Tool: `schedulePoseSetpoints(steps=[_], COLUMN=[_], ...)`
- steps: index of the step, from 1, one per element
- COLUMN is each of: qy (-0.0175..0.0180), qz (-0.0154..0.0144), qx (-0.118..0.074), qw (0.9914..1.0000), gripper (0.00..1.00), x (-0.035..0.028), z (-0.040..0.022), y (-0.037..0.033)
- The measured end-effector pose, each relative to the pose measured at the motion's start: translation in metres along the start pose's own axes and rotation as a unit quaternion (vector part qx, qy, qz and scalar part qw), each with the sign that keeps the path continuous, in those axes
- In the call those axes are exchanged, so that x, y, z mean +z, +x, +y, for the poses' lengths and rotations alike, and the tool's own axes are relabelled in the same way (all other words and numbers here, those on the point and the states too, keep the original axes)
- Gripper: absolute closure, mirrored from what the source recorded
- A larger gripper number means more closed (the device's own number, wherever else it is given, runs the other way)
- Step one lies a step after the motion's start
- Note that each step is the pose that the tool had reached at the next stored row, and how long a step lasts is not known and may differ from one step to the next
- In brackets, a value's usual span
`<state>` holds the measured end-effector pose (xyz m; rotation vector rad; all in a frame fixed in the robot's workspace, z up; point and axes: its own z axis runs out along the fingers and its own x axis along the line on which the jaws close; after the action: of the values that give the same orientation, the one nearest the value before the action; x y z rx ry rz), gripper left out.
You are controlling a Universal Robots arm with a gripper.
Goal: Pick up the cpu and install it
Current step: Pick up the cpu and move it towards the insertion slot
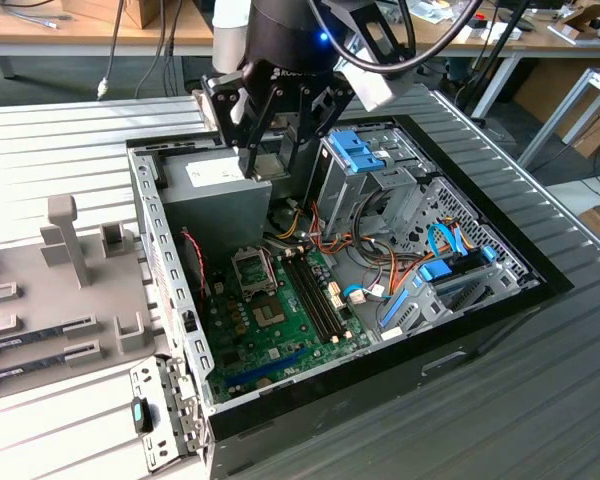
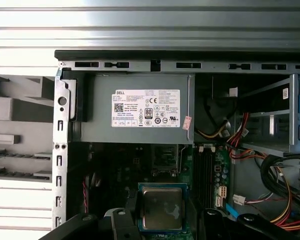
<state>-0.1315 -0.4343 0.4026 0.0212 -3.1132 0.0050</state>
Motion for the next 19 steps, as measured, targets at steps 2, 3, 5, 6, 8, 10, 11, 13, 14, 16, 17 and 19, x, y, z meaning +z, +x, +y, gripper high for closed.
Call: schedulePoseSetpoints(steps=[2,3,5,6,8,10,11,13,14,16,17,19], qy=[0.0001,0.0000,0.0000,0.0000,0.0000,0.0000,0.0000,0.0000,0.0000,0.0000,0.0000,0.0000], qz=[0.0000,0.0000,0.0000,0.0000,0.0000,0.0000,0.0000,0.0000,0.0000,0.0000,0.0000,0.0000], qx=[0.000,0.000,0.000,0.000,0.000,0.000,0.000,0.000,0.000,0.000,0.000,0.000], qw=[1.00000,1.00000,1.00000,1.00000,1.00000,1.00000,1.00000,1.00000,1.00000,1.00000,1.00000,1.00000], gripper=[0.53,0.53,0.53,0.53,0.53,0.53,0.53,0.53,0.53,0.53,0.53,0.53], x=[0.0006,0.0010,0.0015,0.0017,0.0023,0.0029,0.0032,0.0037,0.0040,0.0045,0.0049,0.0053], z=[-0.0011,-0.0017,-0.0026,-0.0029,-0.0040,-0.0050,-0.0055,-0.0063,-0.0067,-0.0077,-0.0083,-0.0090], y=[-0.0009,-0.0014,-0.0022,-0.0024,-0.0034,-0.0043,-0.0047,-0.0055,-0.0059,-0.0069,-0.0075,-0.0082])
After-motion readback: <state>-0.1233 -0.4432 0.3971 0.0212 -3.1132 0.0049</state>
